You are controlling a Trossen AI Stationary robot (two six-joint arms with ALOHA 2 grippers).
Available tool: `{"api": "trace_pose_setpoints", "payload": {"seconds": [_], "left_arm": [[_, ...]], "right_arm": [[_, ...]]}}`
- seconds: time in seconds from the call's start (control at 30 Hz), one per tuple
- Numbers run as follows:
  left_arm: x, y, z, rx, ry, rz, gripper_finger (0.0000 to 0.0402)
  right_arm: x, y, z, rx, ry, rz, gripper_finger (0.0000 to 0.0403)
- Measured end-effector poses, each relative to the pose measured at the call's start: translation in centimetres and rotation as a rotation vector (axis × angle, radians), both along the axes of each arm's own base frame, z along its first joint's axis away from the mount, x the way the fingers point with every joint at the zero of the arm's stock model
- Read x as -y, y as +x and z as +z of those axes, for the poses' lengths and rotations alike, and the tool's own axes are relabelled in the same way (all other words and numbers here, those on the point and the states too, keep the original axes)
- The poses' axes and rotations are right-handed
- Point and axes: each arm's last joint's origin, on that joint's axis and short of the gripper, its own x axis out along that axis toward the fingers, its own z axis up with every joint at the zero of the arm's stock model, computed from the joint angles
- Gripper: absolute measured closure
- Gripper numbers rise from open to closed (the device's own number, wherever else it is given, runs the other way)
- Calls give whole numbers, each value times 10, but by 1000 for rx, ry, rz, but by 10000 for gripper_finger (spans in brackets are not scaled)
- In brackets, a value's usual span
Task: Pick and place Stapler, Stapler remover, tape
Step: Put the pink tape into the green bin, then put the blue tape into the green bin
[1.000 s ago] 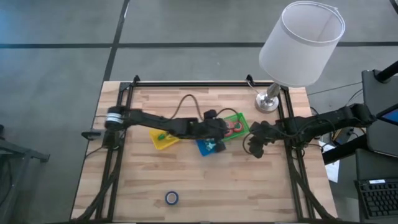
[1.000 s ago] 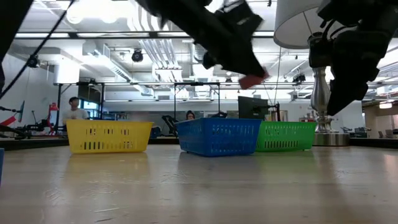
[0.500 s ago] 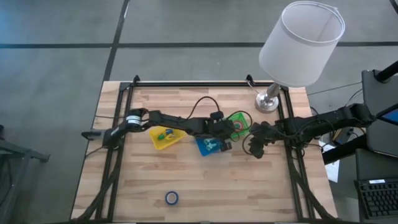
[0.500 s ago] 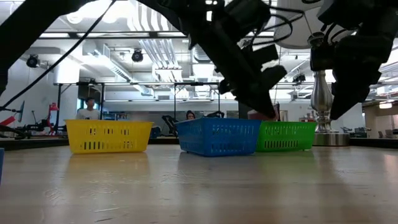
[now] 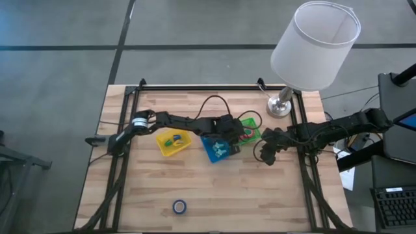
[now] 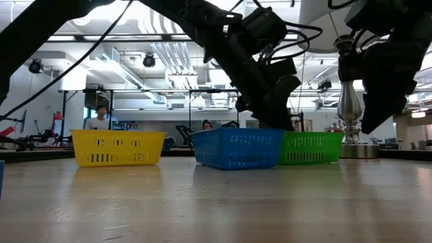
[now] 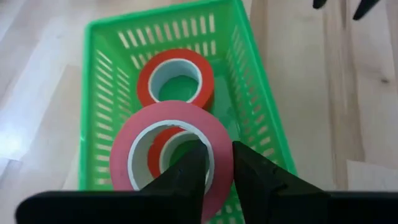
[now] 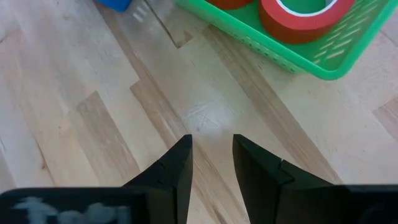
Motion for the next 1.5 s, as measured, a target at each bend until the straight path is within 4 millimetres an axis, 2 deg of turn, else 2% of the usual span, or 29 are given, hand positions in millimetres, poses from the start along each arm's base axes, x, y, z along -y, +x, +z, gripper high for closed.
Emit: {"api": "trace_pose_setpoints", "payload": {"seconds": [0.2,0.43,0.5,0.6,0.77,0.87,0.97,1.27,1.37,1.5], "left_arm": [[-1,-1,-9,26,13,-7,291],[1,0,-8,35,13,-11,254],[3,0,-2,50,14,-15,249],[5,-3,18,74,15,-20,249],[19,-21,54,57,3,-54,255],[36,-33,70,37,-36,-110,261],[62,-43,72,-6,-72,-212,268],[154,-80,34,-242,-68,-494,280],[182,-96,27,-309,-60,-567,280],[204,-115,22,-417,-93,-565,280]], "right_arm": [[0,0,0,0,0,0,298],[0,0,0,0,-2,4,302],[0,0,0,-1,-3,4,300],[0,0,0,-1,-4,6,297],[0,0,0,2,-18,20,298],[0,0,0,4,-21,24,303],[0,1,0,6,-22,24,305],[1,2,1,28,-42,17,301],[1,2,1,28,-44,15,306],[1,2,1,29,-42,13,310]]}}
